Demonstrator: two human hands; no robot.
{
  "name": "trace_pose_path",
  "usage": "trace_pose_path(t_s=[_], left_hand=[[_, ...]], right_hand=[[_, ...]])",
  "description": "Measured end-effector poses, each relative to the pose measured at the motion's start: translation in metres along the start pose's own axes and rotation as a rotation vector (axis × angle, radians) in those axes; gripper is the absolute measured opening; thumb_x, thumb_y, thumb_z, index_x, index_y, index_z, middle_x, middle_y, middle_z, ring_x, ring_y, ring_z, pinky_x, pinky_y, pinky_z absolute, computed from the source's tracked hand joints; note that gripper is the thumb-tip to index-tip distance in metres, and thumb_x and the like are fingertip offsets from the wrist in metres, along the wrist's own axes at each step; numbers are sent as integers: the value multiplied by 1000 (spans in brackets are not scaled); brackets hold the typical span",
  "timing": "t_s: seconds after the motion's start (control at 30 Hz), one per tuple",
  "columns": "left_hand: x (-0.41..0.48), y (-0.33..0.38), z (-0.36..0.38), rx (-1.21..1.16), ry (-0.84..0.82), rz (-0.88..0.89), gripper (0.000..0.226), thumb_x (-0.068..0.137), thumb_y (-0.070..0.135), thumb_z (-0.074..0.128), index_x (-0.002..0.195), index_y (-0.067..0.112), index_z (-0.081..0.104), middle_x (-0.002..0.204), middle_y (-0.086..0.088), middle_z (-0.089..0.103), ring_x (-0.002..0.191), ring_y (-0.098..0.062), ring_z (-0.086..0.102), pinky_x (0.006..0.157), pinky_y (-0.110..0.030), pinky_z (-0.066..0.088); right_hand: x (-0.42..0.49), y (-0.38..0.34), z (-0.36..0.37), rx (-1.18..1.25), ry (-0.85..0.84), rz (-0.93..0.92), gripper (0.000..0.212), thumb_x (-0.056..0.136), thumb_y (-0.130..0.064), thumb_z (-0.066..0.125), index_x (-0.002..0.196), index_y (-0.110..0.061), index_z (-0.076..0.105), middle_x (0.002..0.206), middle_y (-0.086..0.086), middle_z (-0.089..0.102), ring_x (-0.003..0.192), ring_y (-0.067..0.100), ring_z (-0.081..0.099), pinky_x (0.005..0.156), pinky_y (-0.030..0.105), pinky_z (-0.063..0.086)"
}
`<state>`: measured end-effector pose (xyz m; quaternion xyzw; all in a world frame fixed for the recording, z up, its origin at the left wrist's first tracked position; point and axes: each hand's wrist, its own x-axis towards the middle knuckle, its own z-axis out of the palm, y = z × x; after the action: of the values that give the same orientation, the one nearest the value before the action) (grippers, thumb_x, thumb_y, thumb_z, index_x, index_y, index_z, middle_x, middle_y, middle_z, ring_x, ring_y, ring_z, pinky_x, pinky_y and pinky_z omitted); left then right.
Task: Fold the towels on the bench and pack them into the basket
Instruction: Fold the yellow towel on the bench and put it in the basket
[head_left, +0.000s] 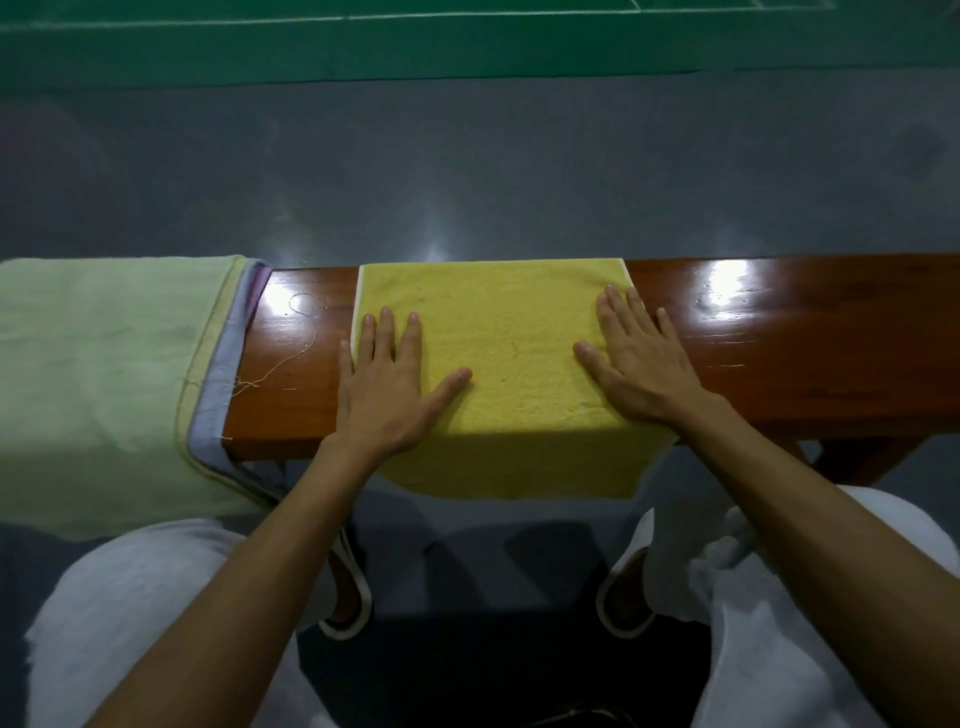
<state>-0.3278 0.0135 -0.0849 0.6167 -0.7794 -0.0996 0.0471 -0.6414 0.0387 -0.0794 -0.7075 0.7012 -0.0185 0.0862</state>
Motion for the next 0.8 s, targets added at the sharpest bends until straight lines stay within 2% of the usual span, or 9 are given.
trace_pose_path(t_s=[0.07, 0.13, 0.23, 0.33, 0.43, 0.5, 0.67, 0.8], left_hand=[[0, -3, -4, -65, 37, 0, 94, 91, 85, 18, 164, 27, 13, 172, -7, 2, 159, -26, -3, 126, -54, 0], [-1, -6, -7, -176, 128, -30, 82, 97, 77, 25, 159, 24, 32, 168, -8, 24, 155, -28, 16, 125, -54, 14], [-6, -11, -13, -255, 287, -130, 63, 100, 61, 46, 144, 17, 49, 146, -11, 48, 134, -30, 39, 109, -47, 33], [-9, -18, -23, -210, 301, -273, 48, 96, 45, 61, 130, 11, 54, 133, -15, 52, 123, -33, 44, 100, -45, 38], [-9, -26, -29, -114, 271, -310, 56, 91, 54, 63, 123, 10, 53, 128, -16, 51, 117, -35, 47, 94, -48, 43], [-8, -29, -29, -117, 248, -315, 57, 90, 56, 63, 121, 10, 52, 125, -15, 52, 113, -33, 49, 90, -47, 46], [-4, -21, -28, -260, 311, -262, 28, 98, 38, 65, 107, 12, 60, 108, -7, 54, 98, -18, 45, 81, -35, 41], [1, -21, -30, -368, 291, -222, 17, 98, 30, 68, 101, 13, 68, 99, -3, 63, 92, -19, 60, 74, -31, 47]], right_hand=[[0, -3, 0, 22, -7, 22, 88, 96, -71, 7, 163, -16, -3, 171, 3, -11, 157, 22, -12, 127, 51, -1], [-2, -7, -6, 82, 18, 58, 85, 99, -68, 19, 164, -14, 5, 171, 7, 0, 158, 29, 2, 127, 52, 9], [-8, -7, -22, 251, 101, 93, 78, 101, -55, 47, 160, -12, 21, 167, 11, 21, 150, 33, 26, 120, 53, 29], [-11, 3, -30, 279, 124, 116, 73, 98, -48, 59, 155, -11, 32, 157, 12, 37, 140, 32, 38, 113, 51, 38], [-8, 11, -30, 209, 170, 196, 61, 92, -49, 63, 138, -12, 48, 133, 12, 54, 120, 32, 52, 97, 50, 49], [-5, 10, -29, 211, 216, 266, 48, 91, -46, 66, 124, -13, 55, 120, 11, 57, 108, 32, 56, 87, 47, 52], [-1, 7, -28, 238, 298, 414, 30, 88, -41, 71, 103, -15, 65, 105, 8, 65, 96, 30, 63, 73, 37, 47], [-2, 1, -30, 311, 338, 446, 9, 92, -26, 68, 89, -19, 71, 93, 5, 71, 87, 25, 65, 69, 31, 41]])
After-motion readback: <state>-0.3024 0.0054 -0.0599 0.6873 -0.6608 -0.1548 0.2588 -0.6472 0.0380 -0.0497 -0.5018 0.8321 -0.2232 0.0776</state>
